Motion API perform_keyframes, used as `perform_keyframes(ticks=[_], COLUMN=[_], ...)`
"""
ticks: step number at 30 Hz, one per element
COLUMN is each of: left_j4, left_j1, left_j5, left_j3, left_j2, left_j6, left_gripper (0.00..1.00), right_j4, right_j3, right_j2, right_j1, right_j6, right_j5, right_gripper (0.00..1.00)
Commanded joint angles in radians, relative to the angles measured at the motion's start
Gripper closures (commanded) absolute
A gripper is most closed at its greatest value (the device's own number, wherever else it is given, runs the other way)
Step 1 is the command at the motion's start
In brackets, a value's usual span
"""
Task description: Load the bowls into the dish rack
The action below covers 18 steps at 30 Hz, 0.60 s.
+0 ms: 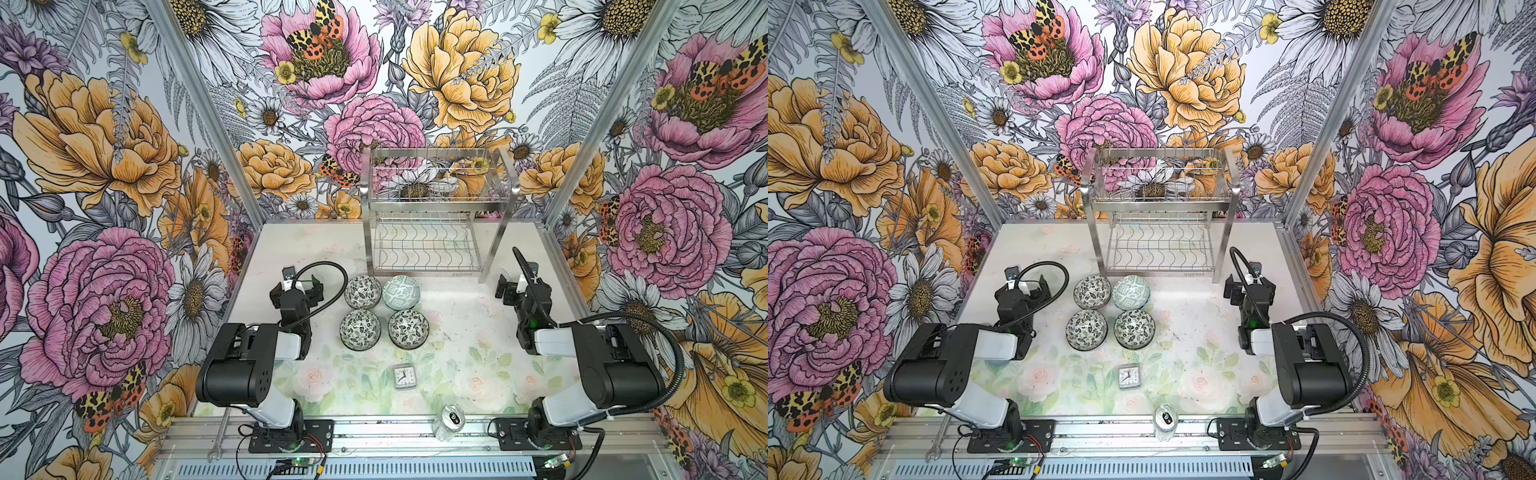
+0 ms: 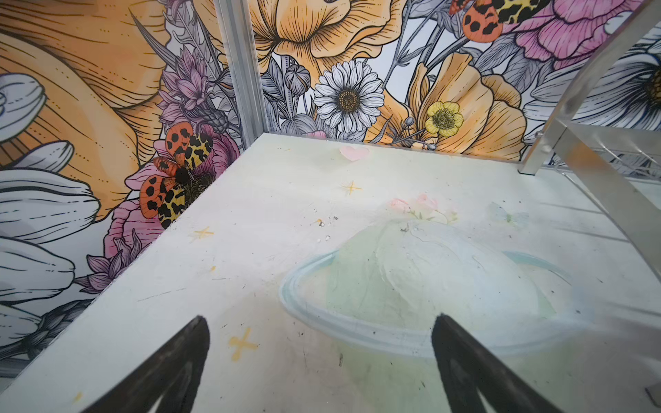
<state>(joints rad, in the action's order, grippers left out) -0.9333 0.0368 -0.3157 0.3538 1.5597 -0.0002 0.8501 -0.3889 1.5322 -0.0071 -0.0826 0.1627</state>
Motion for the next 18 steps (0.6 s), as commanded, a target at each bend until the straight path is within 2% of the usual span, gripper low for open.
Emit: perform_keyframes(ticks=[1, 5, 18], left_j4=[-0.038, -0.001, 0.001], left_j1=[-0.005, -0.034, -0.037], left_j5=[0.039, 0.178, 0.195], left_j3=[0.011, 0.026, 0.029], left_j2=[-0.006, -0.009, -0.009], left_j6=[-0.002, 0.005, 0.006], left_gripper=[0.01, 0.01, 0.01], right_j4=[0.016, 0.019, 0.021], right_j3=[-0.003, 0.0, 0.0], right_j2=[0.005, 0.006, 0.005], right_j1=[-0.003, -0.003, -0.001], right_j6=[-0.011, -0.008, -0.009], right_j5=[-0.011, -0.009, -0.005], right_gripper=[0.0, 0.0, 0.0])
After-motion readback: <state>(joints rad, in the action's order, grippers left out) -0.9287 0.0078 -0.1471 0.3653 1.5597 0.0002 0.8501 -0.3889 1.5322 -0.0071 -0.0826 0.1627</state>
